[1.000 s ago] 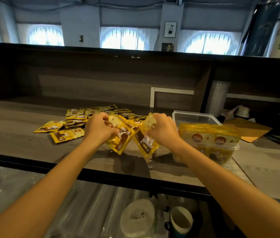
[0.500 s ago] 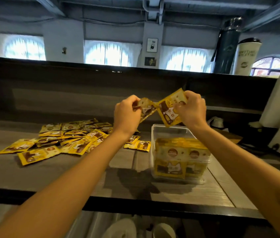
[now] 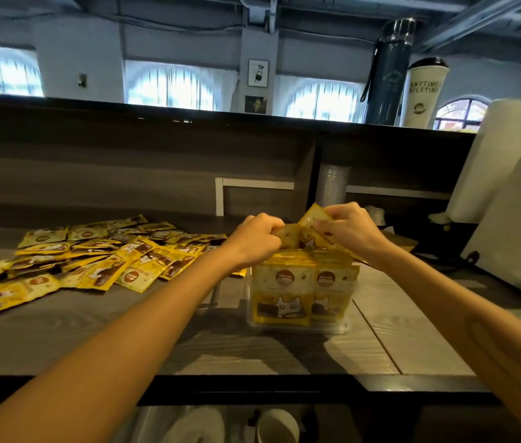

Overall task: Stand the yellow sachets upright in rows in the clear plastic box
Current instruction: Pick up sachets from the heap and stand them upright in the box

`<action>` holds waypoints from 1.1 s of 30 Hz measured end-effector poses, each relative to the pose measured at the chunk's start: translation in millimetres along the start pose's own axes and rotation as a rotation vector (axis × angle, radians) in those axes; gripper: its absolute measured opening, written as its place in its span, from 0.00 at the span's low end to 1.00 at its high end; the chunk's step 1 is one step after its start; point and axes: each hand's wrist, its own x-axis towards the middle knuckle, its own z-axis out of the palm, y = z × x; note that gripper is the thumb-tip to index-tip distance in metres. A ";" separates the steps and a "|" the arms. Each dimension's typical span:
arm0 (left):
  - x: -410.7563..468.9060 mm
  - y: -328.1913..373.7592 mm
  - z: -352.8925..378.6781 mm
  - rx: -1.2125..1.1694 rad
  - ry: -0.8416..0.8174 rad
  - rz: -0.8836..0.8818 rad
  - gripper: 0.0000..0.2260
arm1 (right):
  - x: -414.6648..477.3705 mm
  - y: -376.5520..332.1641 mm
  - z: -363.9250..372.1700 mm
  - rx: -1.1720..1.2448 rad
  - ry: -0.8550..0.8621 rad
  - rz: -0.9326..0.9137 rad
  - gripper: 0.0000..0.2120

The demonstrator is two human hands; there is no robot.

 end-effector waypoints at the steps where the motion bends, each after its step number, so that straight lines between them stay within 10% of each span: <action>1: 1.0 0.4 -1.0 0.012 -0.031 -0.015 0.09 | -0.5 0.2 -0.8 -0.012 -0.041 -0.003 0.08; 11: 10.1 3.3 -0.1 0.159 -0.274 -0.065 0.12 | -2.6 -0.9 -3.4 -0.163 -0.457 0.076 0.13; 33: -7.4 -10.9 -3.9 0.150 -0.162 -0.023 0.20 | -10.3 -2.8 3.7 -0.305 -0.324 0.047 0.13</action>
